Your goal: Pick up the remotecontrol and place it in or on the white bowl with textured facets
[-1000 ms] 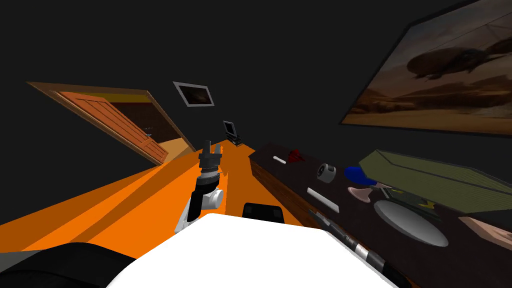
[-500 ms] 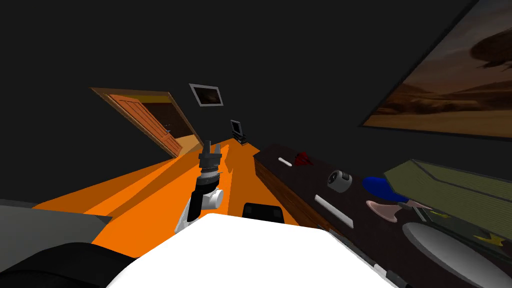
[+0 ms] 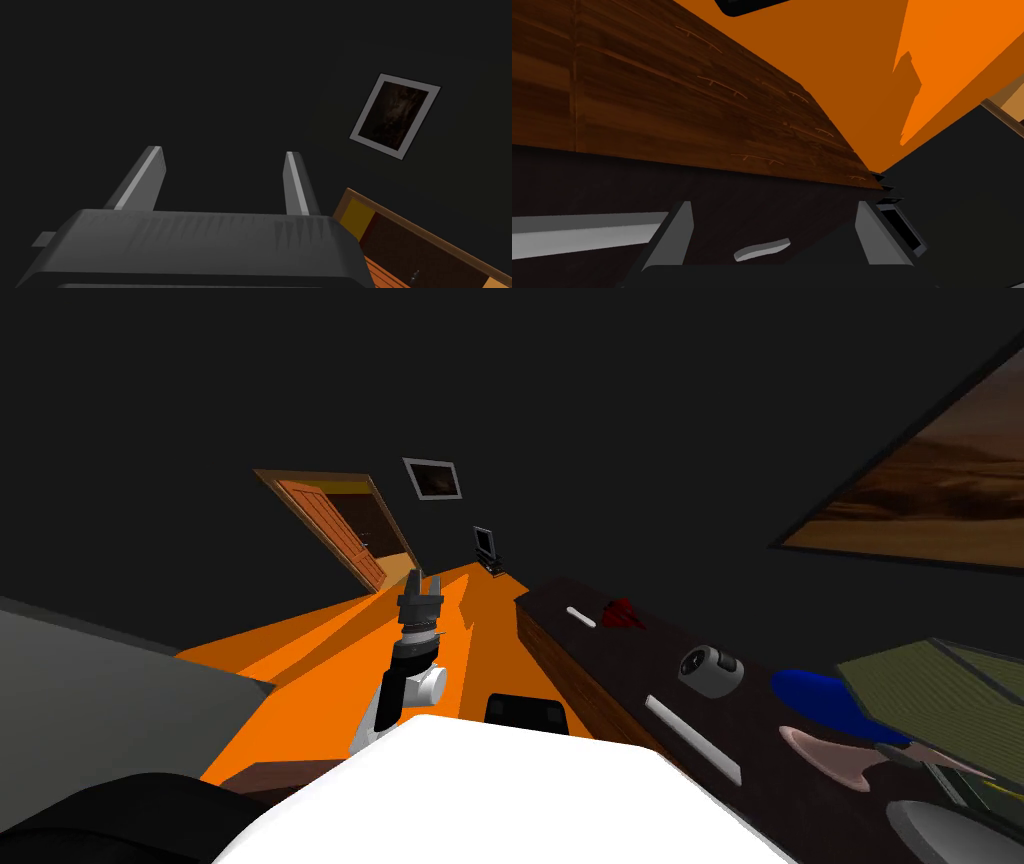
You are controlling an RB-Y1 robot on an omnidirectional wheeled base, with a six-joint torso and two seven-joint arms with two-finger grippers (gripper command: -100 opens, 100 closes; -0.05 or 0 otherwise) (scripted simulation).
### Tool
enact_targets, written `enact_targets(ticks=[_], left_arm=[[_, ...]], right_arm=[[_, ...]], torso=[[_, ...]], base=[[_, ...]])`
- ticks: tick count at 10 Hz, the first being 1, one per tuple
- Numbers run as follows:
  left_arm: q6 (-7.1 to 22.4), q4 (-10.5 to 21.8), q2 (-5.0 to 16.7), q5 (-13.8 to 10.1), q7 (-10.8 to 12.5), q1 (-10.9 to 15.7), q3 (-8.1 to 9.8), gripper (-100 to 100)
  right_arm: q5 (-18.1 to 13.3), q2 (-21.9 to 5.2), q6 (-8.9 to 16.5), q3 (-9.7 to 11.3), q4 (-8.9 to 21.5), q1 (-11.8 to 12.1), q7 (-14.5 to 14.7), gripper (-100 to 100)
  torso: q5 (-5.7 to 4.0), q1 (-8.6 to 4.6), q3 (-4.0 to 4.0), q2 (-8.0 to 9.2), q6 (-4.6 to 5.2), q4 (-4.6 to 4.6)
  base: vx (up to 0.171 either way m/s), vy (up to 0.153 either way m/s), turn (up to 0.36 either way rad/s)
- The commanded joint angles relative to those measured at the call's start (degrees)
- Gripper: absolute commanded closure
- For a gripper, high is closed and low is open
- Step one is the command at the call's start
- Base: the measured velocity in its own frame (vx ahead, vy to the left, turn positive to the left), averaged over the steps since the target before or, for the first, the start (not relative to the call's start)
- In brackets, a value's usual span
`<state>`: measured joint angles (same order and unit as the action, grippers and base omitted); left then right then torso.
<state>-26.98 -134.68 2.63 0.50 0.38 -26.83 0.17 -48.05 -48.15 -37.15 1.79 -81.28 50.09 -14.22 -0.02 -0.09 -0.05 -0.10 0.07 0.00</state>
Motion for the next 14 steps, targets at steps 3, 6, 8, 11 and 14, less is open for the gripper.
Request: enact_targets(ticks=[3, 6, 8, 11, 14], left_arm=[[0.0, 0.0, 0.0, 0.0, 0.0, 0.01, 0.0, 0], [0.0, 0.0, 0.0, 0.0, 0.0, 0.01, 0.0, 0], [0.0, 0.0, 0.0, 0.0, 0.0, -0.01, 0.01, 0], [0.0, 0.0, 0.0, 0.0, 0.0, 0.0, 0.0, 0], [0.0, 0.0, 0.01, 0.0, 0.0, -0.01, 0.01, 0]], right_arm=[[-5.82, -1.85, 0.77, 0.06, 5.55, 0.97, -0.21, -100], [-10.08, -3.01, 1.46, -0.15, 10.28, 1.52, -0.22, -100], [-12.83, -3.3, 1.83, -0.28, 13.02, 1.65, -0.12, -100], [-17.27, -3.35, 2.6, -0.57, 16.59, 1.65, 0.26, -100], [-20.13, -3.13, 2.99, -0.7, 18.79, 1.53, 0.53, -100]], torso=[[0.0, -0.09, -0.05, -0.09, -0.06, -0.02], [0.0, 0.02, -0.01, -0.02, -0.03, 0.0], [-0.02, -0.07, -0.05, -0.08, 0.04, -0.02], [-0.01, -0.04, -0.03, -0.05, 0.0, -0.01], [-0.01, -0.09, -0.06, -0.1, 0.01, -0.02]], base=[[0.034, -0.03, 0.312], [0.025, -0.015, 0.198], [0.033, -0.041, 0.199], [0.029, -0.039, 0.222], [0.03, -0.043, 0.136]])
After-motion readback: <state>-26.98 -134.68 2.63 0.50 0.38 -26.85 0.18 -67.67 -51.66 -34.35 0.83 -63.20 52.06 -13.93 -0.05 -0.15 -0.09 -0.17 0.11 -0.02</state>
